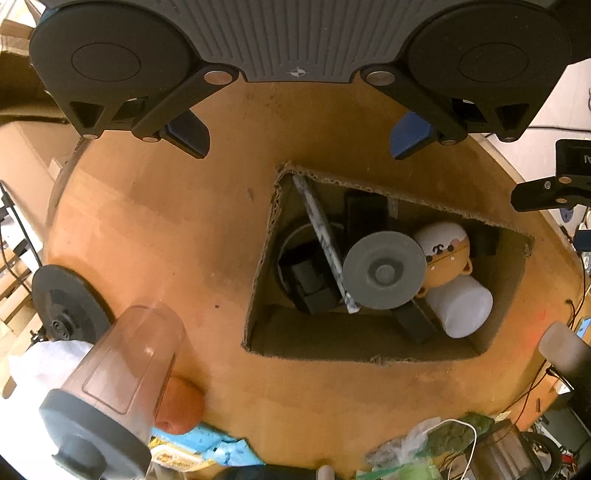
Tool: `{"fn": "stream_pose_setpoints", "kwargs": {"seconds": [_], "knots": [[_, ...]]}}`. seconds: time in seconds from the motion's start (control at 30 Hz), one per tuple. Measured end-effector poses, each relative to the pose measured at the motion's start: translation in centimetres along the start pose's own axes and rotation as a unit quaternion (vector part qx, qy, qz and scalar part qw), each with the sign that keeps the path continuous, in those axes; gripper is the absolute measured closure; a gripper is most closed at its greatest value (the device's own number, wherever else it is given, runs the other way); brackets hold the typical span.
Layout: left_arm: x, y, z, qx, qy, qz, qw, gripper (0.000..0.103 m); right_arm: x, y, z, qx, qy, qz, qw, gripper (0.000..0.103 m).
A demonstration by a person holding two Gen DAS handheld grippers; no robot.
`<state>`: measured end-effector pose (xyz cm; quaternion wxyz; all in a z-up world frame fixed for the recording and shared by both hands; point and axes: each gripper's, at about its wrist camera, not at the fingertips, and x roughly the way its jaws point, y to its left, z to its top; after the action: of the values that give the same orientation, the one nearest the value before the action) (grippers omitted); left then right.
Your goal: Organize rigid objects
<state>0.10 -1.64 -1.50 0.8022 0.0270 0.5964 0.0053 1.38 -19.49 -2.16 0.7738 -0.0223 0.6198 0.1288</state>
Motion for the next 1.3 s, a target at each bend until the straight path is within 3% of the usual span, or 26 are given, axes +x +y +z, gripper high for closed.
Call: {"fn": "stream_pose_setpoints", "kwargs": {"seconds": [0.3, 0.47, 1.0, 1.3], "knots": [[-0.2, -0.2, 0.3, -0.001, -0.006, -0.005, 1.0, 0.0, 0.1, -0.1, 0.1, -0.002, 0.003, 0.006, 1.0, 0.0], [-0.4, -0.5, 0.5, 0.007, -0.018, 0.015, 0.9997, 0.0, 0.1, -0.1, 0.2, -0.005, -0.001, 0.008, 1.0, 0.0], [-0.5, -1.2, 0.5, 0.017, -0.018, 0.026, 0.9994, 0.0, 0.1, -0.3, 0.3, -0.01, -0.007, 0.013, 1.0, 0.0], [-0.5, -0.6, 0.4, -0.005, -0.018, 0.006, 0.9998, 0.0, 0.2, -0.2, 0.3, -0.015, -0.008, 0.017, 1.0, 0.0]]}}
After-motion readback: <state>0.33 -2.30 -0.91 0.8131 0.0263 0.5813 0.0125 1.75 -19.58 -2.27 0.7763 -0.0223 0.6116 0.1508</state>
